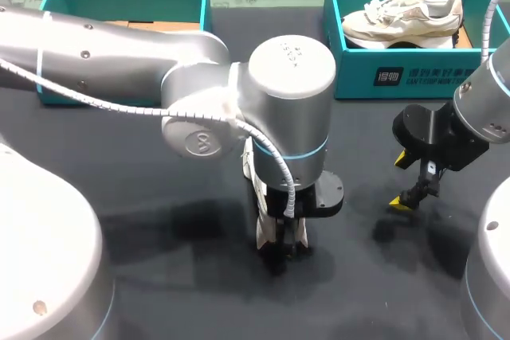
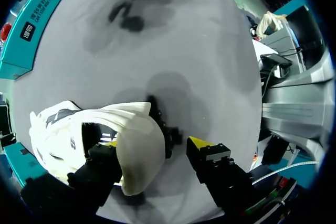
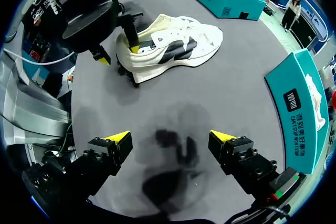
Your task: Take the shoe out of the shoebox, open the shoe tongue, remove and reinsert the insole, then place the shoe into the shoebox
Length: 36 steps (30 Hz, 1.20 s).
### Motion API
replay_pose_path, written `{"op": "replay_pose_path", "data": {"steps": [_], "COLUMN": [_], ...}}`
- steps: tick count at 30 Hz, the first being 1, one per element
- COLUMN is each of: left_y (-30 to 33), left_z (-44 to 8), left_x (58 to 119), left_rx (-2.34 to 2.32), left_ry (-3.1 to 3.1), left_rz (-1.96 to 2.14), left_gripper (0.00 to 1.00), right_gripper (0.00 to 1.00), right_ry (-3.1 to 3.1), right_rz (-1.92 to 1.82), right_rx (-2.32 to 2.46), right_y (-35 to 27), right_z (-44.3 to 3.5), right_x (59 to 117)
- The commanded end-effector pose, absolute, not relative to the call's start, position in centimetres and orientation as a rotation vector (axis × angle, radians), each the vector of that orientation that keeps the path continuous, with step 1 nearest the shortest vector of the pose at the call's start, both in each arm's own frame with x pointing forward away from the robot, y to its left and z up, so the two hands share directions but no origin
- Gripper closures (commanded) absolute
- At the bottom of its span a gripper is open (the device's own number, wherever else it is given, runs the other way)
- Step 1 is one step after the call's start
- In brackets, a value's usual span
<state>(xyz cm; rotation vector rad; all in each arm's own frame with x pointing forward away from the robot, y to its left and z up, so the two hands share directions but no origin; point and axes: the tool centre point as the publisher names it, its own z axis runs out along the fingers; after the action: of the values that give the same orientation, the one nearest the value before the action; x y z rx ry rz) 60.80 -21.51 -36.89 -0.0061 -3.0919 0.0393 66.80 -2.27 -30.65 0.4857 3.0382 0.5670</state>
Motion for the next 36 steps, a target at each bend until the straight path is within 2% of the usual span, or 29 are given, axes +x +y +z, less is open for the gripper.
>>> {"op": "replay_pose_path", "data": {"steps": [1,2,4,11,14,16,17,18,19,27,36], "left_y": [-21.3,-21.3,-21.3,-21.5,-21.6,-21.6,-21.6,-21.6,-21.6,-21.0,-19.6], "left_z": [-37.3,-37.4,-37.5,-38.3,-38.5,-38.5,-38.6,-38.5,-38.5,-37.5,-33.5], "left_x": [60.6,60.6,60.7,61.0,61.1,61.2,61.2,61.2,61.3,61.4,62.4], "left_rx": [0.023,0.032,0.057,0.111,0.128,0.134,0.137,0.138,0.139,0.123,-0.019], "left_ry": [-3.107,-3.107,-3.109,-3.106,-3.104,-3.103,-3.103,-3.103,-3.103,-3.099,-3.073], "left_rz": [0.044,0.049,0.05,0.046,0.047,0.048,0.048,0.048,0.048,0.059,0.085], "left_gripper": [0.4,0.46,0.51,0.51,0.56,0.66,0.84,0.97,1.0,1.0,1.0], "right_gripper": [0.0,0.0,0.0,0.0,0.0,0.0,0.0,0.0,0.0,0.0,0.0], "right_ry": [3.036,3.036,3.036,3.036,3.036,3.036,3.036,3.036,3.036,3.036,3.036], "right_rz": [0.564,0.564,0.564,0.564,0.564,0.564,0.564,0.564,0.564,0.564,0.564], "right_rx": [0.487,0.487,0.487,0.487,0.487,0.487,0.487,0.487,0.487,0.487,0.487], "right_y": [-2.2,-2.2,-2.2,-2.2,-2.2,-2.2,-2.2,-2.2,-2.2,-2.2,-2.2], "right_z": [-30.7,-30.7,-30.7,-30.7,-30.7,-30.7,-30.7,-30.7,-30.7,-30.7,-30.7], "right_x": [66.7,66.7,66.7,66.7,66.7,66.7,66.7,66.7,66.7,66.7,66.7]}}
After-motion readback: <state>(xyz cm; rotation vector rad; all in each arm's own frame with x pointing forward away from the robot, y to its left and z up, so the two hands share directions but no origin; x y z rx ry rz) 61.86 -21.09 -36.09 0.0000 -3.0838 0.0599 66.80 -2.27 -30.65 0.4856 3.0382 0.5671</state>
